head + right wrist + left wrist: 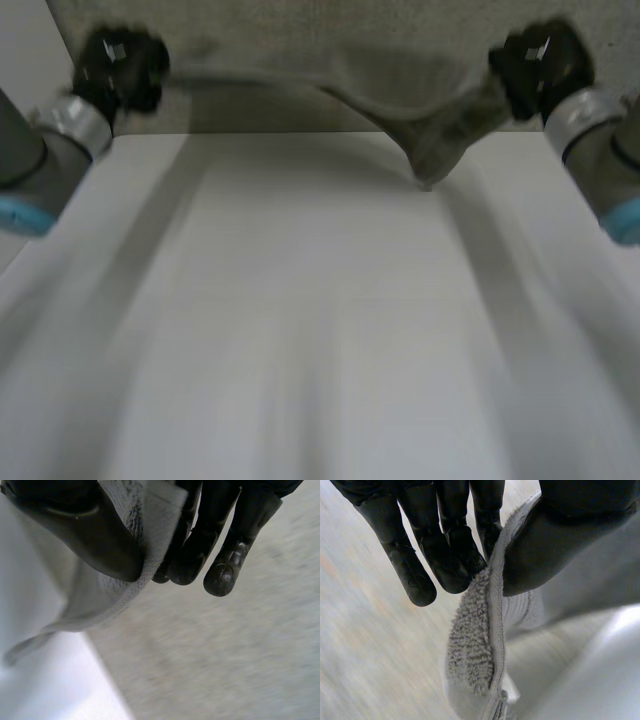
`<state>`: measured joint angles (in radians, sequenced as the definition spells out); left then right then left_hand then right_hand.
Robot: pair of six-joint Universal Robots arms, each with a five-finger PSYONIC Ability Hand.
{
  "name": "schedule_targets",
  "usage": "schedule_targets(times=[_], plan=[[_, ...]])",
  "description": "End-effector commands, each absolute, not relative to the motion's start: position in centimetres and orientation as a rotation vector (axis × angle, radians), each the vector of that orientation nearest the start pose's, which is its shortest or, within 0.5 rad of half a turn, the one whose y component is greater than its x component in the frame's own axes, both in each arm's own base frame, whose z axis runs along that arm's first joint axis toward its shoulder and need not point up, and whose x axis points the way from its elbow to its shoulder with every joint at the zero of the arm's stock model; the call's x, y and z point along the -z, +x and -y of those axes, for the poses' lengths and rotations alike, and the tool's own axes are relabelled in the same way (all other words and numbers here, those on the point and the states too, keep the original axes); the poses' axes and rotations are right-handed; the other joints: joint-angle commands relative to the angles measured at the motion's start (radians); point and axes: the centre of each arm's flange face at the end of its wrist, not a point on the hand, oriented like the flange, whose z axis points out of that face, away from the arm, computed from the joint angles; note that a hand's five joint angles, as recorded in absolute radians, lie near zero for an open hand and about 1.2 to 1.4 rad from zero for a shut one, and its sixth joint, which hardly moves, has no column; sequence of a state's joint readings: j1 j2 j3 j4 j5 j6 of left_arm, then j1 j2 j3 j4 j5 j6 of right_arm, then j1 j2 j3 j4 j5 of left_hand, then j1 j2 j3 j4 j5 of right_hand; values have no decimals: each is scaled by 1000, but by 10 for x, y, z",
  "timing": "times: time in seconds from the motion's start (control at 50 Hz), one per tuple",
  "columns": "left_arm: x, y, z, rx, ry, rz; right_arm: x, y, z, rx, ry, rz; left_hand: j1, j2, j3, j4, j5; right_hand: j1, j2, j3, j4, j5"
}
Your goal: Fold the towel.
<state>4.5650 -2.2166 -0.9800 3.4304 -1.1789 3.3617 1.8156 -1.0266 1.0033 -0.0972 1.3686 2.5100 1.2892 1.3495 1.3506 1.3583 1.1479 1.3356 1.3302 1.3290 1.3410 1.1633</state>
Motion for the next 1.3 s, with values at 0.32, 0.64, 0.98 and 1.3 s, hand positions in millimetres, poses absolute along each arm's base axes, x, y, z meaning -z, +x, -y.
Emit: schedule_targets(times=[0.32,0.64,0.98,1.3], plan=[[-199,-175,346,2160,1066,-2147,-275,205,300,2223,-1271,-1996,107,47,46,38,74,61,66,67,55,58],[-250,-174,310,2398,982,-2229,-278,172,305,1978,-1248,-2142,107,47,46,38,74,61,66,67,55,58],[-171,-169,387,2015,995,-2428,-204,190,349,1787,-1307,-2344,107,47,46,38,74,61,66,67,55,58],[-328,-221,439,2666,816,-1736,-358,255,415,2717,-1043,-1703,107,47,46,38,74,61,66,67,55,58]])
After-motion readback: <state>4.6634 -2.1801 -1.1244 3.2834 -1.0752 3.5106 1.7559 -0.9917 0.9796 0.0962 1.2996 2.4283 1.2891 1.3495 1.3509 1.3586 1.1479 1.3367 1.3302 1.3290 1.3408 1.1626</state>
